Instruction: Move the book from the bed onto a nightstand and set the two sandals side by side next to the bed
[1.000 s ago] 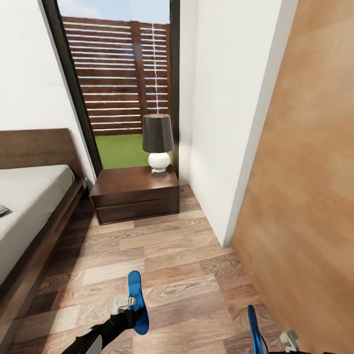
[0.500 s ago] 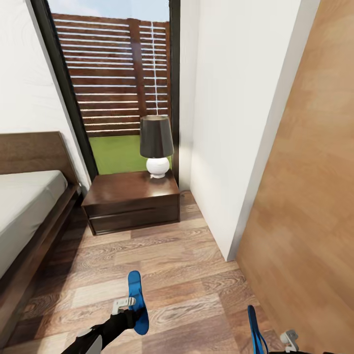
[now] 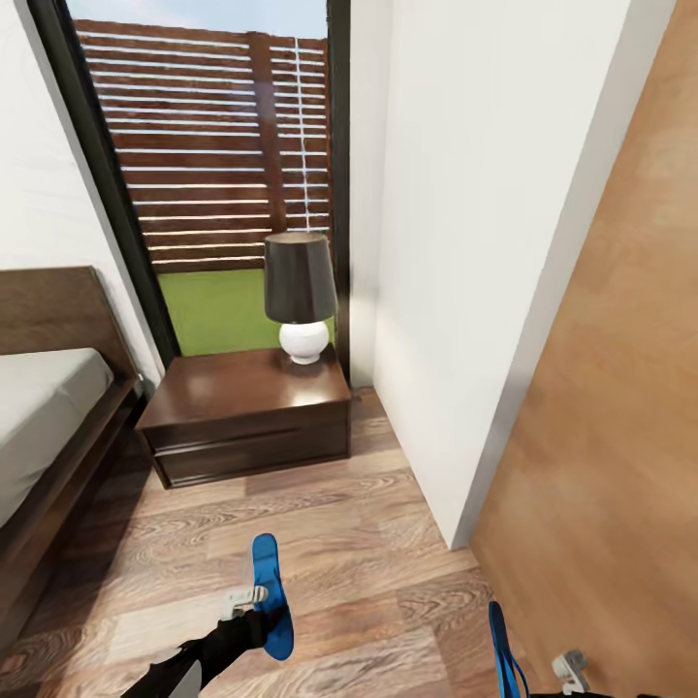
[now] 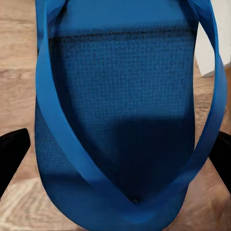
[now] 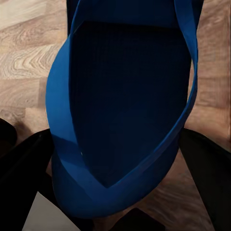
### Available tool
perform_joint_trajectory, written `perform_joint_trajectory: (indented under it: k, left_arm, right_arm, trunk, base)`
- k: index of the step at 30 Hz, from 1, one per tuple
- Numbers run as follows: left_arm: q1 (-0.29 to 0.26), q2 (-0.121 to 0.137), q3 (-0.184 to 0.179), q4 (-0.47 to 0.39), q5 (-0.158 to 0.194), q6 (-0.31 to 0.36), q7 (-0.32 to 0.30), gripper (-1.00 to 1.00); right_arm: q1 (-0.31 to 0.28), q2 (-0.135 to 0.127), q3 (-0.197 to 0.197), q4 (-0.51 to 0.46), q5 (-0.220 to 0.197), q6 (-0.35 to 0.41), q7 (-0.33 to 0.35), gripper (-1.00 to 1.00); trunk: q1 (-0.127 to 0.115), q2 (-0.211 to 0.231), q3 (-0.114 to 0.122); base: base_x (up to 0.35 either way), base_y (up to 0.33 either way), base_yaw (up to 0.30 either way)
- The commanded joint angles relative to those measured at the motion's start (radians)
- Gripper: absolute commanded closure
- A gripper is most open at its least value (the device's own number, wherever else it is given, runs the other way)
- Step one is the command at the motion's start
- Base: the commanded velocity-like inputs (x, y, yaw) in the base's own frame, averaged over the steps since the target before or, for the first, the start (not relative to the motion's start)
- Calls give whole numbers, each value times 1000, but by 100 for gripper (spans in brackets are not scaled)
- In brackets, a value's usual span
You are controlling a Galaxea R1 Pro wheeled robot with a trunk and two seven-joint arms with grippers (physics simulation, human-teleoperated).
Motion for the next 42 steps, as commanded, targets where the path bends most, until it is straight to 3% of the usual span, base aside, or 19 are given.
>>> perform_joint_trajectory:
  k: [1,17,42]
  left_arm:
    - [-1,0,1,1,7,-1,-5,100]
    - [0,0,1,1,8,0,-5,100]
    - [0,0,1,1,8,1,-5,100]
  right_arm:
    - [-1,-1,6,0,-11,6,4,100]
    - [-1,0,6,0,-11,6,3,100]
    - [-1,1,6,0,-11,6,2,100]
  trunk:
    - [0,0,-1]
    - [0,0,-2]
    - [0,0,-6]
  base:
    - [325,-88,0]
    - [321,-51,25]
    - [95,-41,274]
